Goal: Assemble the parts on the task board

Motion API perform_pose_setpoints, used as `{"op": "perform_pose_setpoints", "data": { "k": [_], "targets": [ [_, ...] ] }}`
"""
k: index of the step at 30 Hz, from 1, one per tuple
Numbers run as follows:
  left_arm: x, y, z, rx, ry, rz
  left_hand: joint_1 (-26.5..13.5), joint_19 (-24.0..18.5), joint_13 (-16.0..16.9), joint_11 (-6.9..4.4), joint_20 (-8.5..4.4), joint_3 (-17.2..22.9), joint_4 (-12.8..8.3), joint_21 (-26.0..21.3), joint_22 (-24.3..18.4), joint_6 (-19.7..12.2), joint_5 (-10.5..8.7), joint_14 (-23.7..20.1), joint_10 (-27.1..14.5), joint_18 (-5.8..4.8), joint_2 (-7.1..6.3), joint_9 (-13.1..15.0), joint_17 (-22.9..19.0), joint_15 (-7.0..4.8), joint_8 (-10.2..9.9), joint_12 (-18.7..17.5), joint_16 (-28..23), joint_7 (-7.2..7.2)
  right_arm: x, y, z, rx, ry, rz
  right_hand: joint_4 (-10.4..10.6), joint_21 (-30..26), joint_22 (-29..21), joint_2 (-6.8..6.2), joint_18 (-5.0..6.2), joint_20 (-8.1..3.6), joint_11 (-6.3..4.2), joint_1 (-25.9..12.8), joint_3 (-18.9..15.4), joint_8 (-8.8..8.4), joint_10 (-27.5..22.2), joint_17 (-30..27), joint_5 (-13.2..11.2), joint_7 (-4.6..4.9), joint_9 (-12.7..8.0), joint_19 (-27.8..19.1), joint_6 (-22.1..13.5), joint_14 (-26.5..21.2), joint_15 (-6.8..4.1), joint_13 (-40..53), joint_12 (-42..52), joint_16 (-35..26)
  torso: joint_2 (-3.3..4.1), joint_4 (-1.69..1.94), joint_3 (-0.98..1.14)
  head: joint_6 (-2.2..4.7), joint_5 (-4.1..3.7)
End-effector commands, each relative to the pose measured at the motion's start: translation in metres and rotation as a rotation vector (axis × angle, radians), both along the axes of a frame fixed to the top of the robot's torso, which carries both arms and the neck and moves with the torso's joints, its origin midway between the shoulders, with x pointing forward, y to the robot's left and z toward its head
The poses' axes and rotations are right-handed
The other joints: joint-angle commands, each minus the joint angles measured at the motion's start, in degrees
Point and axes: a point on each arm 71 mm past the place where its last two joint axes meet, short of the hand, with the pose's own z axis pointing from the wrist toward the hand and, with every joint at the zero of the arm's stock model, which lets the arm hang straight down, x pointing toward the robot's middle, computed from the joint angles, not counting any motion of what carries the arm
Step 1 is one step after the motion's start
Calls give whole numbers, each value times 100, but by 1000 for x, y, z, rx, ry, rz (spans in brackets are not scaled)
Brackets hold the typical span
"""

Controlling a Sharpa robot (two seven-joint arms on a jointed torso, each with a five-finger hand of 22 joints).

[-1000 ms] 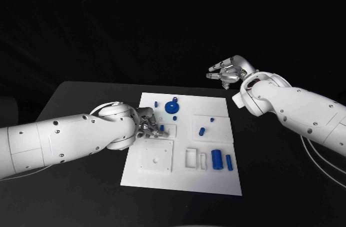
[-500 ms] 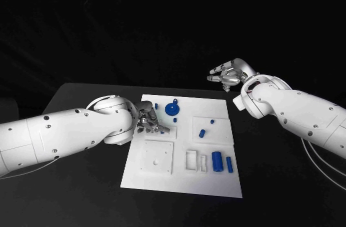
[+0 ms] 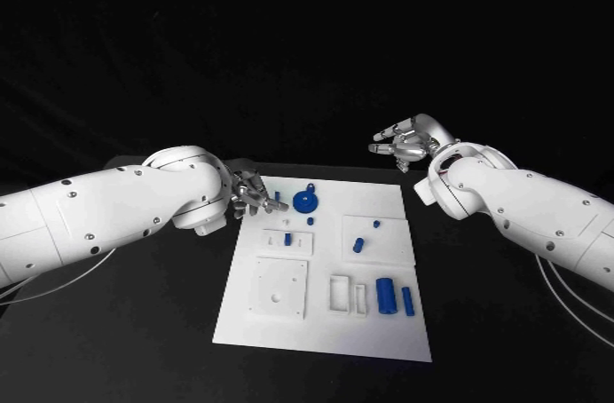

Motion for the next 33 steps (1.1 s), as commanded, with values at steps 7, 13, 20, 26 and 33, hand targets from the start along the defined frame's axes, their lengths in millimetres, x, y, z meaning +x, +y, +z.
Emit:
{"op": "perform_pose_setpoints", "data": {
  "k": [7, 13, 20, 26, 33],
  "targets": [
    [31, 11, 11, -48, 83, 28, -12, 5, 83, 100, 31, -37, -315, -189, 75, -317, 176, -104, 211, -91, 313, -802, -177, 42, 21, -137, -124, 105, 0, -1, 0, 2, 1, 10, 20, -45, 307, -8, 91, 32, 13, -74, -60, -18, -44, -9, 89, -6, -5, 269, -51, -36, 11, -13, -33, -41, 23, 0, -9, 121, -11],
    [52, 19, 16, -40, 101, 67, -111, 11, 157, 144, 64, -173, -634, -282, 94, -491, 401, -170, 201, -72, 472, -1546, -283, 75, 48, -238, -152, 189, 0, -2, 0, 9, 1, 8, 60, -359, 213, -9, 110, 40, 13, -88, -105, -17, -133, -188, 110, -6, -4, 231, -58, -97, 15, -150, -196, -266, 45, -17, -2, 174, 67],
    [69, 27, 19, -7, 111, 98, -184, 17, 194, 161, 71, -65, -379, -292, 98, -585, 125, -178, 200, -68, 280, -1817, -286, 84, 59, -252, -130, 226, 0, -2, 0, 29, -1, 3, 68, -1856, -569, 16, 130, 41, 0, -76, -203, -14, -390, -571, 116, 3, -3, 215, -119, -88, 11, -1211, -1151, -1050, 82, -41, 2, 182, 123],
    [76, 24, 19, 12, 126, 93, -195, 13, 213, 164, 70, -40, -238, -291, 100, -587, 39, -187, 197, -70, 230, -1889, -286, 84, 92, -253, -116, 225, 1, -2, 2, 43, -5, 2, 107, -1907, -773, 21, 106, 44, 4, -123, -295, -16, -422, -542, 208, 4, -3, 200, -143, -98, 19, -1469, -1180, -1196, 88, -50, -4, 150, 120],
    [80, 18, 16, 4, 135, 88, -202, 16, 221, 163, 68, -38, -226, -285, 102, -586, 50, -190, 195, -71, 244, -1904, -277, 83, 100, -251, -103, 226, 2, -1, 4, 60, -10, 6, 193, -2548, -1862, 18, 16, 101, 42, -63, -438, -15, -411, -923, 287, 20, -1, 204, -205, -91, 71, -2524, -1661, -2107, 136, -99, -9, 158, 125]
  ]
}}
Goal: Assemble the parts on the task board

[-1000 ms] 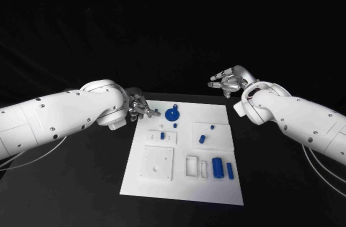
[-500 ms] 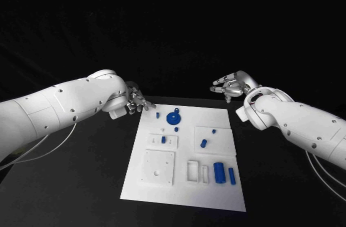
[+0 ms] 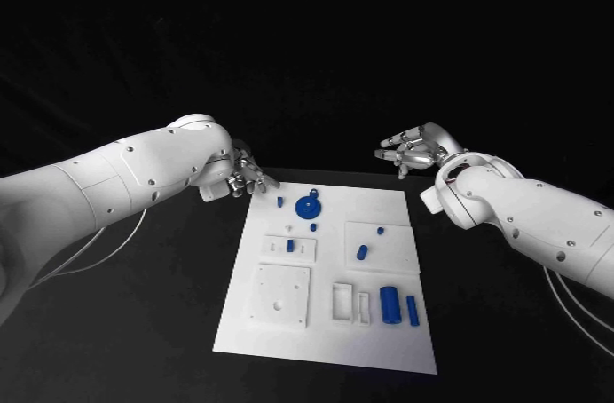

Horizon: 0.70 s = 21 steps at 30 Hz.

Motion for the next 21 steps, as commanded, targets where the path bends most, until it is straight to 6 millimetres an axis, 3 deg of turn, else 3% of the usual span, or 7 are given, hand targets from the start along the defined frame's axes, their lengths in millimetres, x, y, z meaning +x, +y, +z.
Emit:
{"op": "perform_pose_setpoints", "data": {
  "k": [1, 4, 7, 12, 21],
  "targets": [
    [0, -6, -1, -17, 25, -37, -25, -5, 13, 40, 45, 9, 38, -20, 105, -37, -9, -33, 218, -71, -28, -9, 14, -10, 38, -26, 26, -18, 0, 1, 2, 21, -13, 10, 16, -65, -371, 6, -55, 53, 12, 31, -35, -5, 0, -19, 41, -6, 1, 181, -48, -3, 40, -354, -57, -207, 33, -34, -7, 7, -6],
    [1, -6, -1, -25, 23, -35, -45, 1, 19, 38, 42, 2, 52, -13, 107, -34, -17, -25, 224, -71, -34, -16, 30, -12, 45, -18, 41, -21, 1, 0, 2, 25, -13, 10, 35, -37, -643, 1, -60, 58, 22, 44, -50, -17, -55, 6, 51, -5, -5, 194, -62, 8, 46, -551, 13, -300, 43, -42, -5, 17, -10],
    [2, -7, -1, -33, 20, -32, -47, 2, 36, 34, 38, 29, 186, 11, 106, -27, -46, -16, 225, -71, -126, -45, 53, -16, 62, -1, 73, -27, 1, 0, 3, 27, -14, 10, 39, -11, -709, 0, -68, 57, 24, 47, -45, -15, -76, 22, 60, -4, -1, 176, -64, -5, 48, -609, 40, -320, 44, -37, -3, 31, -19],
    [2, -8, -2, -38, 27, -37, -46, 6, 42, 31, 36, 27, 225, 23, 107, -18, -61, 0, 233, -70, -117, -54, 85, -19, 67, 10, 96, -30, 1, 1, 3, 29, -14, 11, 41, -14, -826, -4, -70, 66, 29, 49, -41, -16, -94, -3, 74, -1, -2, 162, -67, -12, 55, -707, 42, -381, 40, -35, -4, 38, -30],
    [1, -15, -9, -32, 53, -58, -106, -18, 53, 36, 41, -58, -124, 64, 104, -3, -9, -15, 226, -65, 107, -116, 74, -15, 42, 21, 116, -24, 2, 3, 3, 33, -14, 16, 41, -17, -948, -4, -73, 71, 34, 52, -27, -15, -105, -38, 84, 3, -2, 157, -78, -13, 61, -795, 30, -436, 47, -49, -4, 56, -3]
  ]
}}
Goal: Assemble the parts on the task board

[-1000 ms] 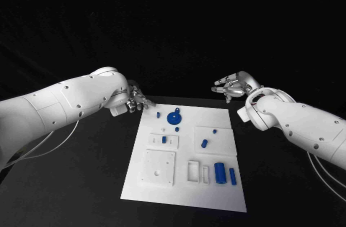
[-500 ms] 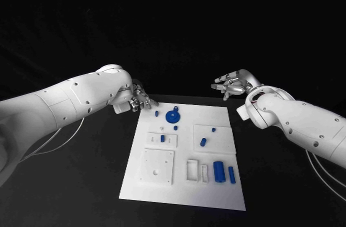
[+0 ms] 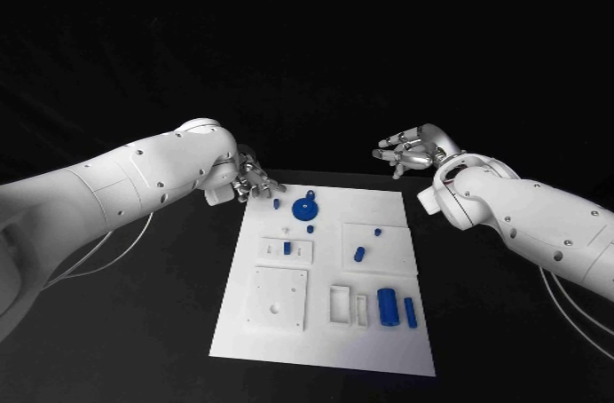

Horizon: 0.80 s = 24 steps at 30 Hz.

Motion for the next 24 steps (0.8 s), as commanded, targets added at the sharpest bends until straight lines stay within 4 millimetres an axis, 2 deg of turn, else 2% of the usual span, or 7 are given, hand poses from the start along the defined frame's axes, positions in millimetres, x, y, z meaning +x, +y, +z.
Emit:
{"op": "perform_pose_setpoints", "data": {
  "k": [1, 6, 13, 14, 20, 24],
  "targets": [
    [-1, -4, -3, -13, 25, -30, -8, -18, 10, 36, 41, -17, -90, 33, 105, -3, 50, -14, 226, -64, 81, -13, -8, -15, -9, 21, 26, -23, 0, 2, 1, 6, -9, 11, 11, 38, -54, -5, -71, 30, 4, 51, 7, -17, -34, -17, 29, -5, -3, 159, -31, -14, 28, -31, 9, -45, 5, -9, -2, 0, 18],
    [-2, -5, -7, -7, 38, -39, -25, -20, 14, 33, 41, -109, -303, 45, 105, 14, 85, -6, 228, -63, 241, -29, 8, -15, -9, 27, 46, -27, 0, 2, 1, 7, -8, 12, 10, 38, -70, -5, -72, 30, 5, 51, 8, -16, -35, -21, 31, -5, -2, 158, -30, -15, 28, -40, 10, -51, 4, 2, -1, -3, 3],
    [-3, -6, -8, 1, 49, -49, -25, -23, 13, 32, 44, -153, -422, 53, 106, 30, 121, -11, 227, -61, 310, -40, 8, -14, -12, 28, 52, -31, 0, 3, 1, 7, -6, 13, 7, 38, -93, -7, -74, 30, 6, 52, 9, -15, -40, -29, 36, -5, -2, 153, -28, -19, 28, -52, 8, -61, 4, 7, -2, -8, -9],
    [-3, -6, -8, 2, 50, -49, -34, -32, 13, 32, 46, -198, -489, 50, 101, 31, 131, -12, 229, -59, 358, -48, -2, -13, -18, 27, 50, -31, 0, 3, 1, 7, -6, 14, 7, 38, -93, -7, -74, 30, 6, 52, 9, -15, -40, -29, 36, -5, -2, 153, -28, -19, 28, -52, 8, -61, 3, 5, -2, -13, -10],
    [-3, -6, -9, 3, 52, -52, -16, -26, 13, 33, 44, -204, -522, 55, 104, 31, 134, -13, 228, -60, 386, -50, -6, -13, -18, 28, 48, -29, 0, 3, 1, 7, -4, 15, 5, 39, -120, -8, -76, 30, 6, 51, 10, -15, -41, -40, 36, -5, -2, 153, -27, -19, 28, -67, 5, -72, 7, 4, 1, -17, -8],
    [-3, -7, -9, 5, 54, -54, 0, -30, 9, 35, 52, -276, -639, 53, 102, 37, 138, -13, 230, -54, 482, -54, -2, -9, -17, 28, 55, -32, 0, 3, 0, 7, -3, 16, 3, 38, -135, -5, -77, 30, 7, 52, 13, -16, -43, -45, 37, -4, -2, 150, -27, -20, 28, -75, 4, -78, 3, 4, 1, -18, -11]
  ]
}}
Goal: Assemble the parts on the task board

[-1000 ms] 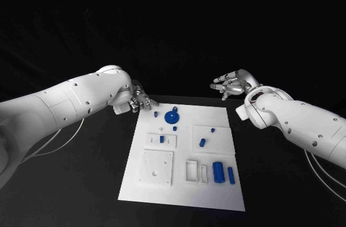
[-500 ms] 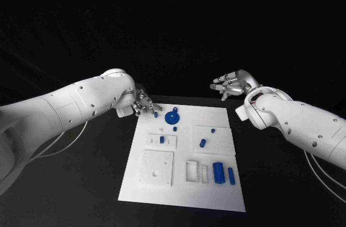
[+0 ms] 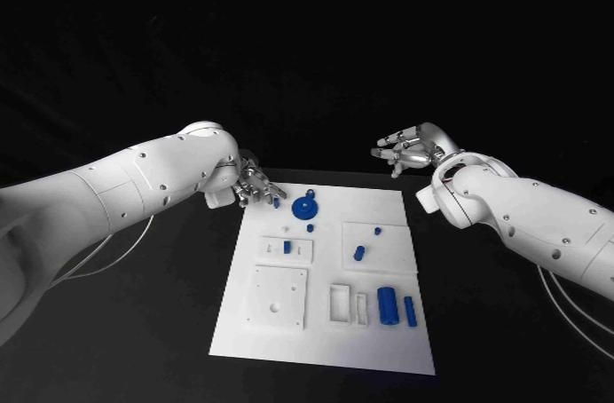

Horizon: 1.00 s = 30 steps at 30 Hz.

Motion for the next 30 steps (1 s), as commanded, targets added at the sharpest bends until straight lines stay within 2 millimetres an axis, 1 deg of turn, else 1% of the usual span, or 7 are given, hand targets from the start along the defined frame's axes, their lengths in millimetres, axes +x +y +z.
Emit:
{"op": "perform_pose_setpoints", "data": {
  "k": [1, 6, 10, 11, 15, 20, 30],
  "targets": [
    [-1, -4, -1, -5, 14, -25, 23, -6, 6, 34, 29, 2, -70, 31, 104, 17, 23, -10, 231, -53, 98, -8, 2, -10, -17, 29, 36, -12, 0, 2, 1, 1, -4, 14, 3, 38, -5, -5, -73, 30, 6, 52, 12, -16, -43, -5, 37, -4, -2, 150, -27, -20, 29, -5, 4, -22, -1, 0, 1, -2, -2],
    [-1, -4, -1, -4, 15, -26, 53, -6, 4, 32, 29, -56, -174, 34, 105, 23, 26, -7, 231, -52, 204, -13, -2, -11, -19, 37, 37, -16, 0, 3, 0, 2, -2, 14, 3, 38, -9, -4, -73, 30, 6, 52, 13, -16, -43, -6, 37, -4, -2, 150, -26, -20, 29, -7, 5, -23, 2, 2, 0, -4, -5],
    [-1, -3, -1, -4, 13, -23, 71, -3, 1, 32, 27, -83, -221, 34, 104, 23, 14, -8, 231, -53, 259, -12, -5, -12, -18, 35, 34, -17, 1, 4, 0, 2, -1, 16, -1, 41, -34, 0, -75, 30, 6, 52, 19, -16, -46, -16, 40, -4, -2, 150, -23, -21, 30, -18, 6, -31, 5, -12, -2, 0, -17],
    [-1, -3, -1, -4, 12, -23, 84, -1, 2, 31, 26, -115, -265, 33, 105, 26, 19, -6, 231, -55, 302, -12, -3, -13, -18, 40, 36, -22, 1, 4, 0, 2, 0, 17, -1, 41, -34, 0, -75, 30, 6, 52, 19, -16, -46, -16, 40, -4, -2, 150, -23, -21, 30, -18, 6, -31, 6, -14, -4, 1, -20],
    [-1, -3, -1, -6, 13, -22, 126, 0, -1, 26, 24, -123, -317, 32, 104, 33, 16, -4, 232, -55, 377, -10, -3, -16, -13, 38, 35, -27, 1, 5, 0, 3, 1, 17, -7, 43, -60, 3, -77, 30, 6, 49, 29, -16, -50, -23, 41, -3, -2, 148, -23, -23, 30, -27, 7, -38, 3, -3, -5, -19, -44],
    [-1, -4, -1, -8, 16, -25, 241, 3, -4, 15, 17, -139, -418, 32, 105, 55, 10, -2, 231, -60, 520, 24, -1, -24, 14, 37, 35, -48, 1, 6, -1, 4, 2, 18, -12, 39, -79, 6, -79, 32, 8, 47, 36, -16, -56, -31, 40, -3, -2, 139, -22, -31, 32, -36, 4, -46, 6, -2, -8, -25, -61],
    [-1, -4, -1, -16, 19, -25, 396, -1, -14, -1, 5, -143, -512, 24, 103, 62, 59, -8, 229, -72, 650, 127, -20, -35, 76, 21, 19, -77, 2, 6, -1, 3, 6, 19, -24, 47, -101, 10, -78, 29, 7, 50, 45, -16, -54, -35, 38, -3, -2, 149, -25, -23, 30, -42, 9, -44, 3, 5, -2, -43, -53]
  ]
}}
